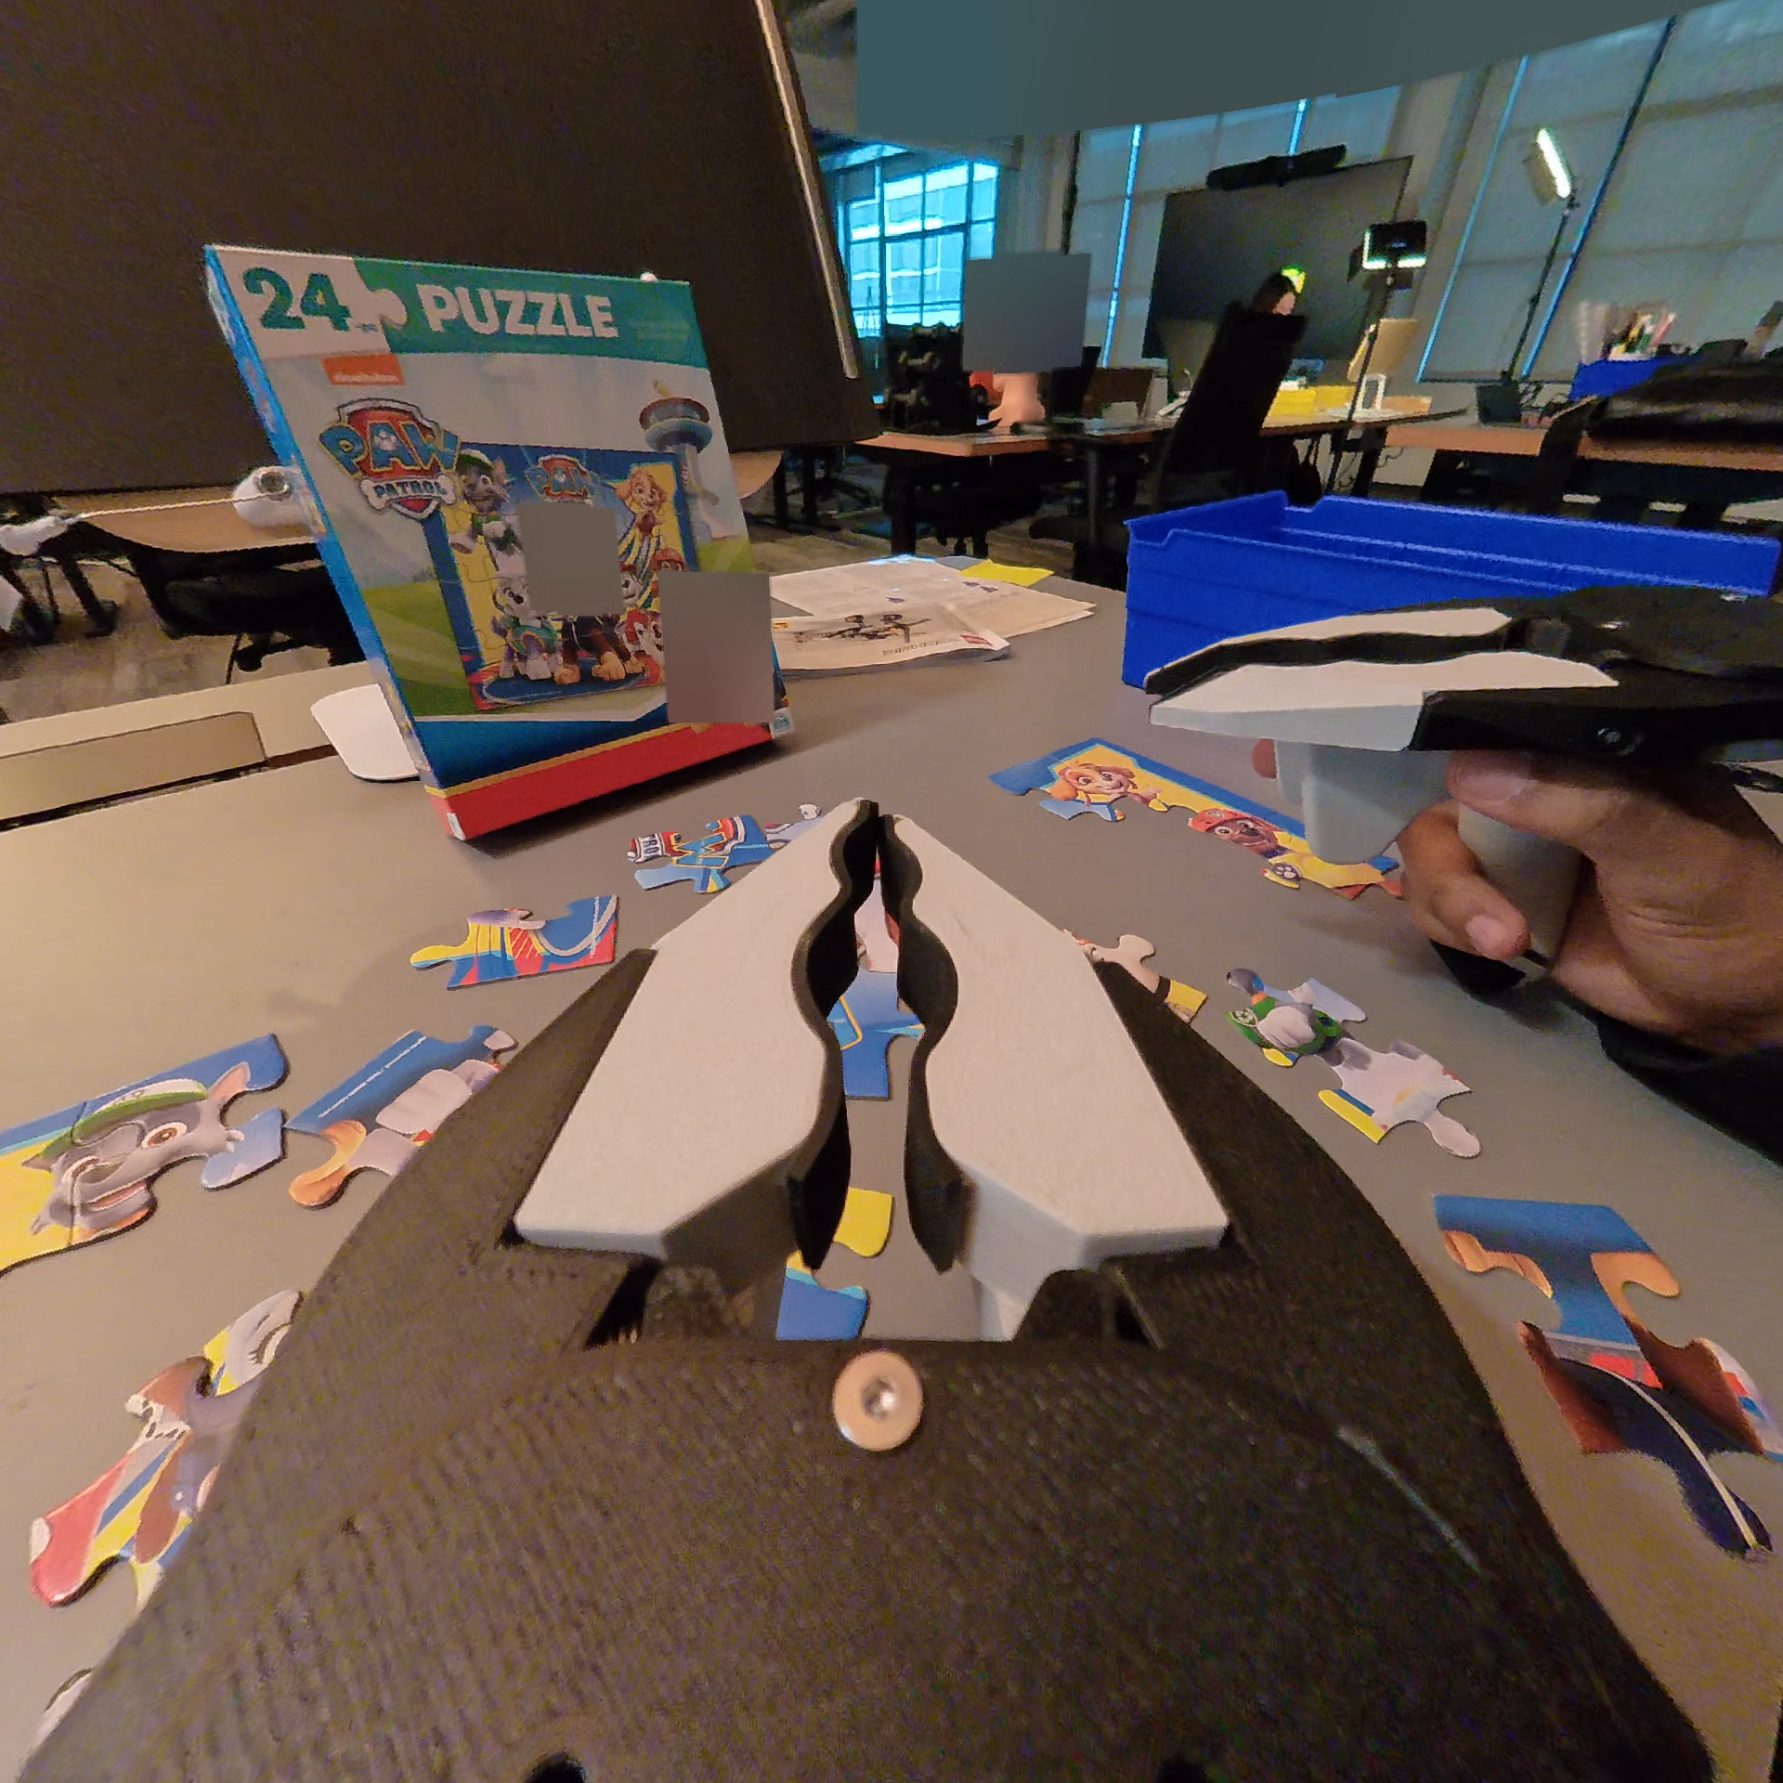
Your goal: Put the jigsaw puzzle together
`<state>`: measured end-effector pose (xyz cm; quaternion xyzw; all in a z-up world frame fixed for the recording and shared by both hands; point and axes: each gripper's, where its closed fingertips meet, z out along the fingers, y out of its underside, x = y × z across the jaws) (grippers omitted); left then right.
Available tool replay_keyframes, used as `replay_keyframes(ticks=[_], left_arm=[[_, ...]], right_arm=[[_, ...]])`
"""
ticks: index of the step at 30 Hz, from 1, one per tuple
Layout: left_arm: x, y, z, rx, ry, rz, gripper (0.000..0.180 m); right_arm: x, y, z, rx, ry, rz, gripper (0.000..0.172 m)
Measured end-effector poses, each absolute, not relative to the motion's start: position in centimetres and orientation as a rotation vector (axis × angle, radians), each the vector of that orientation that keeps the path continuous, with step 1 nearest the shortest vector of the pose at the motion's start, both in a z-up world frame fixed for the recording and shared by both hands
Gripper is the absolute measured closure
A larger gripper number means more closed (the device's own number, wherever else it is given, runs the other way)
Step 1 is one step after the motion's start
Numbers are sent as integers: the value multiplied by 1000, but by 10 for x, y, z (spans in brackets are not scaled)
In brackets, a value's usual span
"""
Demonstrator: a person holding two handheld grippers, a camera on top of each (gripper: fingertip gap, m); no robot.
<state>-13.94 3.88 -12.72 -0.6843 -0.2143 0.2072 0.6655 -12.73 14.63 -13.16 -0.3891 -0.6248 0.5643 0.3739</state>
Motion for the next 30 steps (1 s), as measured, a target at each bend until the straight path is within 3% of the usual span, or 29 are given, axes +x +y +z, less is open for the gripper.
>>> replay_keyframes(ticks=[17,23,30], left_arm=[[-137,45,-132,-1577,-465,455,180],[-138,44,-132,-1564,-488,409,180],[-138,44,-132,-1563,-487,401,180]], right_arm=[[-121,157,-118,-1019,-1504,1564,152],[-86,111,-94,-642,-1574,1717,151],[-83,95,-105,-569,-1673,1652,150]])
